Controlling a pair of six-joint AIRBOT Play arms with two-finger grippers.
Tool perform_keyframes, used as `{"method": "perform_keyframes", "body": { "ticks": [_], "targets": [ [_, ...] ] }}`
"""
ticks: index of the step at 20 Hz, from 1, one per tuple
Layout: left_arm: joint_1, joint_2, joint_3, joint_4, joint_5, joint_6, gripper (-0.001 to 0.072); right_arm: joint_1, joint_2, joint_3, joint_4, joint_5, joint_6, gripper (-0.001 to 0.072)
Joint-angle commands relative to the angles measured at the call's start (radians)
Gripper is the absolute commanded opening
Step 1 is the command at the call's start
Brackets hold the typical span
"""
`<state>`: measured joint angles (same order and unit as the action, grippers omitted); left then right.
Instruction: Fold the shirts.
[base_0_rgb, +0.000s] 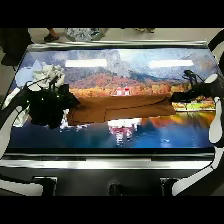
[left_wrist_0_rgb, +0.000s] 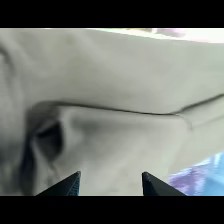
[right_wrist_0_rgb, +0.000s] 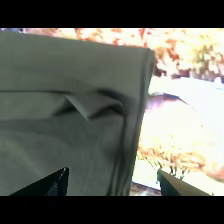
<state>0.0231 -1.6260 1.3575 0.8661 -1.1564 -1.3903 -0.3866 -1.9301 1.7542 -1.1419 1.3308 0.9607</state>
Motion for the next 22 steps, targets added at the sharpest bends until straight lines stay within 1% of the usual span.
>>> {"method": "perform_keyframes", "body": {
  "ticks": [1,4,5,6,7,8,9,10,12,13,15,16,18,19,21,22],
  "targets": [
    [-0.033,0.086,0.008,0.000,0.007,0.003,0.0474,-0.058,-0.069,-0.001,0.155,0.114,0.000,0.0681],
    [-0.097,0.145,0.008,-0.001,0.043,0.005,0.0474,-0.033,-0.117,-0.001,0.180,0.099,0.027,0.0671],
    [-0.121,0.158,0.008,-0.004,0.051,0.016,0.0474,-0.024,-0.122,-0.001,0.178,0.074,0.050,0.0648],
    [-0.150,0.169,0.008,-0.004,0.054,0.039,0.0474,-0.013,-0.122,-0.001,0.181,0.060,0.064,0.0505],
    [-0.179,0.175,0.008,-0.004,0.054,0.057,0.0474,-0.006,-0.121,0.000,0.196,0.053,0.076,0.0311],
    [-0.208,0.175,0.008,-0.003,0.057,0.056,0.0473,-0.007,-0.116,0.000,0.217,0.057,0.076,0.0037],
    [-0.238,0.172,0.008,-0.003,0.068,0.056,0.0439,-0.007,-0.103,0.000,0.247,0.066,0.071,0.0042],
    [-0.267,0.168,0.006,-0.003,0.094,0.056,0.0369,-0.007,-0.078,0.000,0.260,0.074,0.061,0.0042],
    [-0.330,0.148,0.006,-0.003,0.195,0.051,0.0033,-0.007,-0.007,0.000,0.267,0.097,0.040,0.0041],
    [-0.365,0.128,0.006,-0.003,0.273,0.008,0.0027,-0.007,0.040,0.000,0.267,0.122,0.029,0.0041],
    [-0.431,0.071,0.006,-0.008,0.400,-0.165,0.0027,-0.007,0.141,0.000,0.267,0.177,0.018,0.0041],
    [-0.462,0.034,0.006,-0.036,0.438,-0.209,0.0027,-0.006,0.192,0.000,0.267,0.192,0.019,0.0041],
    [-0.518,-0.043,0.006,-0.164,0.474,-0.209,0.0027,0.006,0.300,0.000,0.267,0.212,0.019,0.0041],
    [-0.546,-0.084,0.007,-0.254,0.481,-0.190,0.0027,0.017,0.346,0.000,0.269,0.213,0.023,0.0041],
    [-0.596,-0.158,0.030,-0.423,0.480,-0.096,0.0026,0.035,0.431,0.000,0.268,0.232,0.023,0.0041],
    [-0.615,-0.189,0.049,-0.489,0.482,-0.067,0.0027,0.043,0.467,0.000,0.266,0.245,0.030,0.0041]
  ]
}}
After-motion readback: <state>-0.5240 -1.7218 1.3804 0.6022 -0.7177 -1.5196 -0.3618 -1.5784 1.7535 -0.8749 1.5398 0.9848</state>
